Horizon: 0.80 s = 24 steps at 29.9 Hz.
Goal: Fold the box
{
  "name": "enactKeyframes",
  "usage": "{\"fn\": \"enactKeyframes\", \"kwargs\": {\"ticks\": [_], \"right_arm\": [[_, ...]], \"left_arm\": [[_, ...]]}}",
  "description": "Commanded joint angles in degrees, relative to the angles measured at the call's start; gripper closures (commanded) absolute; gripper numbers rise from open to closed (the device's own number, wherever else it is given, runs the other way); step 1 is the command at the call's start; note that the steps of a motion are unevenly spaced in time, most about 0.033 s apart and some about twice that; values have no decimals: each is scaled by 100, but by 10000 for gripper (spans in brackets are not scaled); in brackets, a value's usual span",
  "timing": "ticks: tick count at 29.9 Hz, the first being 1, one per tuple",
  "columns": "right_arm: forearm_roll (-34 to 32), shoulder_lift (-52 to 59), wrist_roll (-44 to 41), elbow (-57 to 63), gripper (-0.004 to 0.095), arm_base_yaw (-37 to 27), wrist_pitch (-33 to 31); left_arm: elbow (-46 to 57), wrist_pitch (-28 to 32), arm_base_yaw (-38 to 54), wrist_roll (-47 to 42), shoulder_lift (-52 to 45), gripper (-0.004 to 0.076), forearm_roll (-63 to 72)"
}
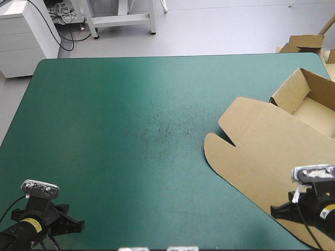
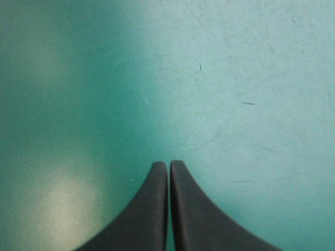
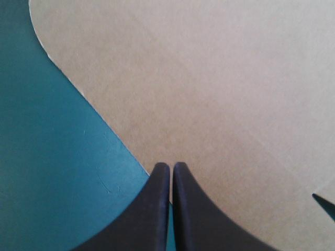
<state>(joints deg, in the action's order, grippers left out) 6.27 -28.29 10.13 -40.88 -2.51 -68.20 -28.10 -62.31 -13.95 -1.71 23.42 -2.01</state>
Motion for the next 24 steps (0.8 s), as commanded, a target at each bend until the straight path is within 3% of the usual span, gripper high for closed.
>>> {"fn": "enactKeyframes", "kwargs": {"ticks": [1,12,24], "right_arm": [[-10,677,220,487,910,26,306],[0,2689,229,991,910,26,292],[-10,3023,229,991,910,26,303]], "left_arm": [[-156,254,11,-42,55,731,9],[-156,254,11,-42,55,731,9],[-156,254,11,-42,55,731,9]]}}
